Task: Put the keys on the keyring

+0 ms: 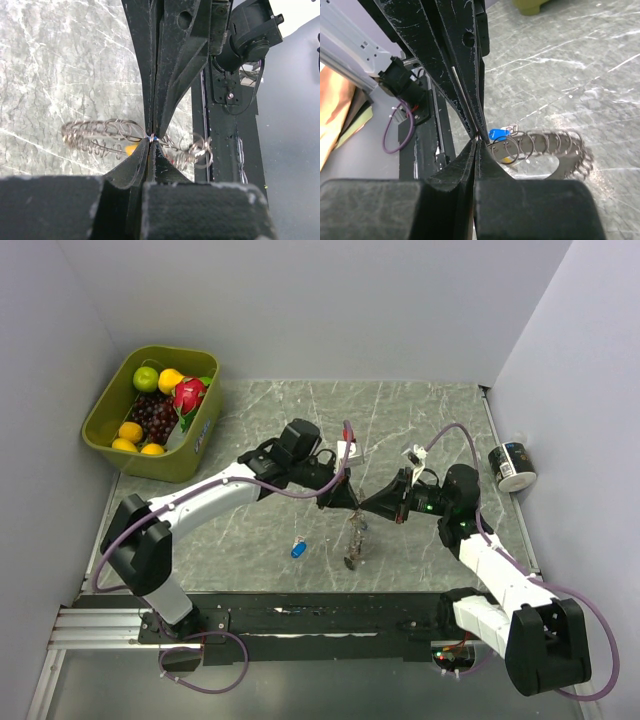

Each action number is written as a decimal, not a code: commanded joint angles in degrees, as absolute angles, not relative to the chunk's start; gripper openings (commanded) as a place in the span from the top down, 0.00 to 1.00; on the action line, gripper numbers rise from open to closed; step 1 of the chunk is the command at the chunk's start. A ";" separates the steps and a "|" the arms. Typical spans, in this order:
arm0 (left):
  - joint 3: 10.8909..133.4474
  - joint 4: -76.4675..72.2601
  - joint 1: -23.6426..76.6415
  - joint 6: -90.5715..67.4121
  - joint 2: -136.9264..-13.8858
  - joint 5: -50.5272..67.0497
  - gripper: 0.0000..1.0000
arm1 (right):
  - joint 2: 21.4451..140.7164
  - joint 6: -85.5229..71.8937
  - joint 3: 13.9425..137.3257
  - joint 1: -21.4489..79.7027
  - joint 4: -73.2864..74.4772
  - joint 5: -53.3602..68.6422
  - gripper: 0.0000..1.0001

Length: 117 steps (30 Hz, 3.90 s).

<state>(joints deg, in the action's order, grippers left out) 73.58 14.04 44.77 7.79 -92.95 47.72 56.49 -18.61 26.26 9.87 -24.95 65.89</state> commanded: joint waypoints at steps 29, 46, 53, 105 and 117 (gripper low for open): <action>46.59 -69.90 29.44 -47.51 -82.61 66.54 0.20 | 54.14 -30.57 29.27 9.76 -50.69 73.47 1.00; 57.65 -11.90 35.86 -13.01 -73.83 20.68 0.04 | 53.96 -28.57 29.27 9.67 -57.49 71.90 1.00; 54.76 -12.56 35.68 -17.66 -69.71 4.32 0.04 | 55.72 -25.66 30.76 9.76 -55.54 70.23 1.00; 59.15 -37.62 37.88 -31.46 -87.89 54.58 0.65 | 59.24 -28.92 32.87 10.55 -58.27 66.62 1.00; 58.36 -38.85 38.41 -31.20 -87.19 53.44 0.99 | 59.68 -29.27 32.26 10.55 -58.10 66.53 1.00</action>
